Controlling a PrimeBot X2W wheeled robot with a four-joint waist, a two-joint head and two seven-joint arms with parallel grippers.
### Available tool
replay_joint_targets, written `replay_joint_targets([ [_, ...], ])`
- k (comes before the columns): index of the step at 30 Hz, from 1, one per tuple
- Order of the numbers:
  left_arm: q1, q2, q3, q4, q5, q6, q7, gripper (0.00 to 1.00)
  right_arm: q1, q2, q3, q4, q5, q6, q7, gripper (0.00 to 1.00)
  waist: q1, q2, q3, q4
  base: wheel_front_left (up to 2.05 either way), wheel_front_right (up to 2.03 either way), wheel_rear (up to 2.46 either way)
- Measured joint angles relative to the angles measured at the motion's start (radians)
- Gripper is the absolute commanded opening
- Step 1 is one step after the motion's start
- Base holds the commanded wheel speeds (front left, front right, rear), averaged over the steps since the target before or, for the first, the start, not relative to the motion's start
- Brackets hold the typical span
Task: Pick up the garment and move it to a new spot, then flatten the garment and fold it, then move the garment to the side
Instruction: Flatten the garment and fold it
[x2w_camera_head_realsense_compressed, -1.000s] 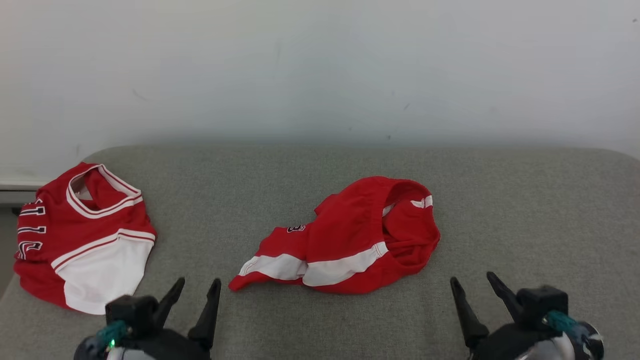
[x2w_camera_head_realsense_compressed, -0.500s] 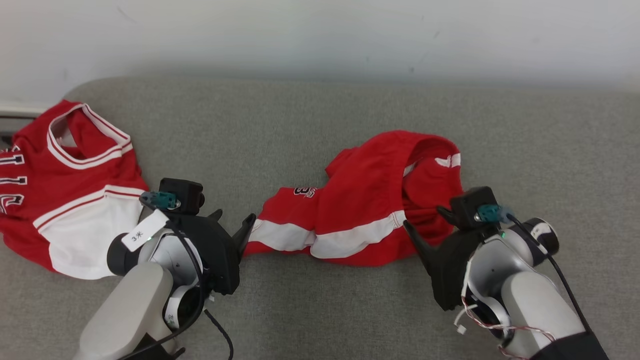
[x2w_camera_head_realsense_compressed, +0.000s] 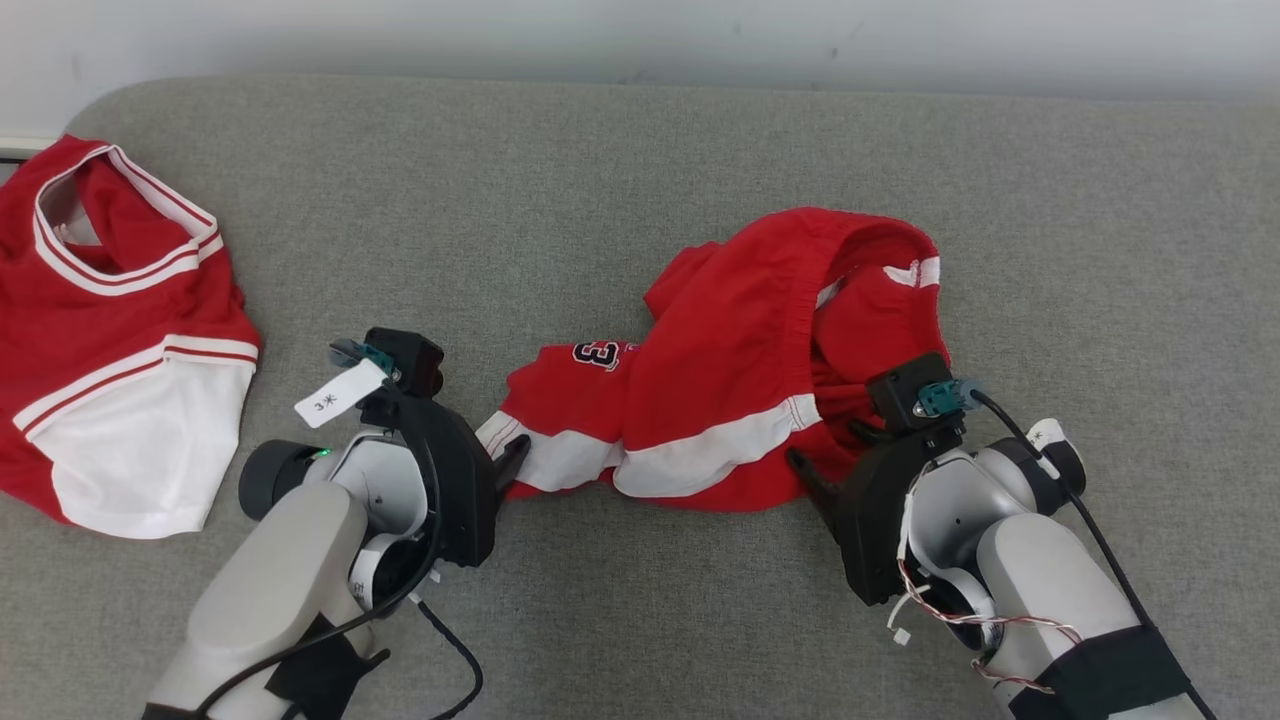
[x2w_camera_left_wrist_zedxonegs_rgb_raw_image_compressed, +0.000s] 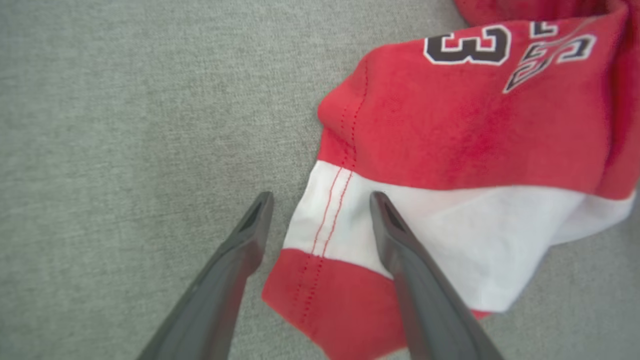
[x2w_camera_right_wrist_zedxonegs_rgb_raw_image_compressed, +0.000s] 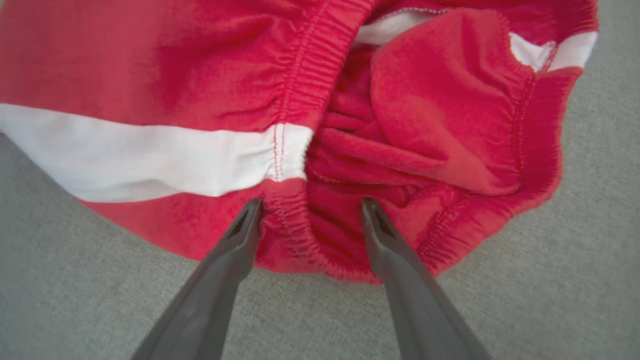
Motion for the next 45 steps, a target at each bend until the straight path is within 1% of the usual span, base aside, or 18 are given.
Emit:
replay_joint_targets([
  [6, -0.034, 0.0, -0.018, 0.041, 0.003, -0.02, 0.01, 1.0, -0.023, 0.005, 0.013, 0.021, 0.008, 0.0, -0.001, 0.95, -0.0001, -0.0001, 0.002, 0.0, 0.0, 0.0, 0.0],
  [7, -0.037, 0.0, -0.022, 0.045, 0.003, -0.026, 0.011, 0.87, -0.027, 0.006, 0.015, 0.023, 0.008, 0.0, -0.001, 0.66, -0.0002, -0.0001, 0.002, 0.0, 0.0, 0.0, 0.0],
  [8, -0.038, -0.001, -0.026, 0.05, 0.003, -0.026, 0.01, 0.47, -0.032, 0.007, 0.017, 0.026, 0.008, 0.0, -0.002, 0.48, -0.0002, -0.0001, 0.002, -0.001, 0.0, 0.0, 0.0],
  [9, -0.038, -0.001, -0.026, 0.05, 0.003, -0.026, 0.01, 0.0, -0.032, 0.007, 0.017, 0.026, 0.008, 0.0, -0.002, 0.42, -0.0002, -0.0001, 0.002, -0.001, 0.0, 0.0, 0.0],
  [12, -0.056, -0.005, -0.029, 0.076, 0.002, -0.034, 0.01, 0.0, -0.037, 0.011, 0.027, 0.03, 0.012, 0.002, -0.011, 0.46, -0.0002, -0.0001, 0.003, -0.002, 0.0, 0.0, 0.0],
  [13, -0.057, -0.006, -0.03, 0.079, 0.002, -0.035, 0.009, 0.0, -0.037, 0.011, 0.032, 0.031, 0.012, 0.002, -0.012, 0.66, -0.0002, -0.0001, 0.003, -0.002, 0.0, 0.0, 0.0],
  [14, -0.057, -0.006, -0.03, 0.079, 0.002, -0.035, 0.009, 0.0, -0.037, 0.011, 0.032, 0.031, 0.012, 0.002, -0.012, 1.0, -0.0002, -0.0001, 0.003, -0.002, 0.0, 0.0, 0.0],
  [19, -0.062, -0.019, -0.035, 0.107, 0.002, -0.041, -0.001, 0.0, -0.064, 0.012, 0.045, 0.027, 0.014, 0.009, -0.031, 1.0, -0.0002, -0.0001, 0.001, -0.003, 0.0, 0.0, 0.0],
  [20, -0.067, -0.02, -0.036, 0.112, 0.002, -0.042, -0.008, 0.23, -0.074, 0.013, 0.047, 0.026, 0.014, 0.009, -0.037, 1.0, -0.0002, -0.0001, 0.001, -0.003, 0.0, 0.0, 0.0],
  [21, -0.073, -0.022, -0.036, 0.118, 0.002, -0.042, -0.008, 0.34, -0.08, 0.014, 0.047, 0.023, 0.014, 0.009, -0.039, 1.0, -0.0002, -0.0001, 0.001, -0.003, 0.0, 0.0, 0.0],
  [22, -0.076, -0.026, -0.037, 0.123, 0.002, -0.043, -0.009, 0.37, -0.084, 0.015, 0.048, 0.023, 0.015, 0.009, -0.042, 1.0, -0.0002, -0.0002, 0.0, -0.002, 0.0, 0.0, 0.0],
  [25, -0.076, -0.036, -0.041, 0.134, 0.001, -0.044, -0.02, 0.32, -0.089, 0.016, 0.053, 0.034, 0.019, 0.009, -0.045, 1.0, -0.0002, -0.0002, -0.001, -0.001, 0.0, 0.0, 0.0],
  [27, -0.077, -0.037, -0.044, 0.141, 0.001, -0.044, -0.026, 0.2, -0.093, 0.016, 0.056, 0.049, 0.024, 0.009, -0.045, 0.38, -0.0002, -0.0002, -0.002, 0.001, 0.0, 0.0, 0.0],
  [28, -0.077, -0.038, -0.045, 0.145, 0.0, -0.047, -0.026, 0.11, -0.093, 0.017, 0.057, 0.053, 0.026, 0.009, -0.045, 0.27, -0.0002, -0.0002, -0.002, 0.002, 0.0, 0.0, 0.0],
  [29, -0.077, -0.039, -0.047, 0.15, 0.0, -0.051, -0.027, 0.0, -0.093, 0.017, 0.059, 0.055, 0.028, 0.009, -0.045, 0.0, -0.0002, -0.0002, -0.002, 0.003, 0.0, 0.0, 0.0],
  [38, -0.095, -0.049, -0.049, 0.178, -0.014, -0.051, -0.071, 0.0, -0.095, 0.019, 0.058, 0.056, 0.034, 0.009, -0.077, 0.0, -0.0002, -0.0002, -0.007, 0.006, 0.0, 0.0, 0.0],
  [43, -0.118, -0.053, 0.015, 0.174, -0.046, -0.051, -0.152, 0.0, -0.098, 0.019, 0.018, 0.021, 0.049, 0.009, -0.132, 0.0, -0.0001, -0.0002, -0.026, 0.007, 0.0, 0.0, 0.0],
  [45, -0.136, -0.064, 0.069, 0.161, -0.097, -0.051, -0.202, 0.0, -0.113, 0.021, -0.01, 0.001, 0.067, 0.007, -0.165, 0.0, -0.0001, -0.0002, -0.035, 0.006, 0.0, 0.0, 0.0],
])
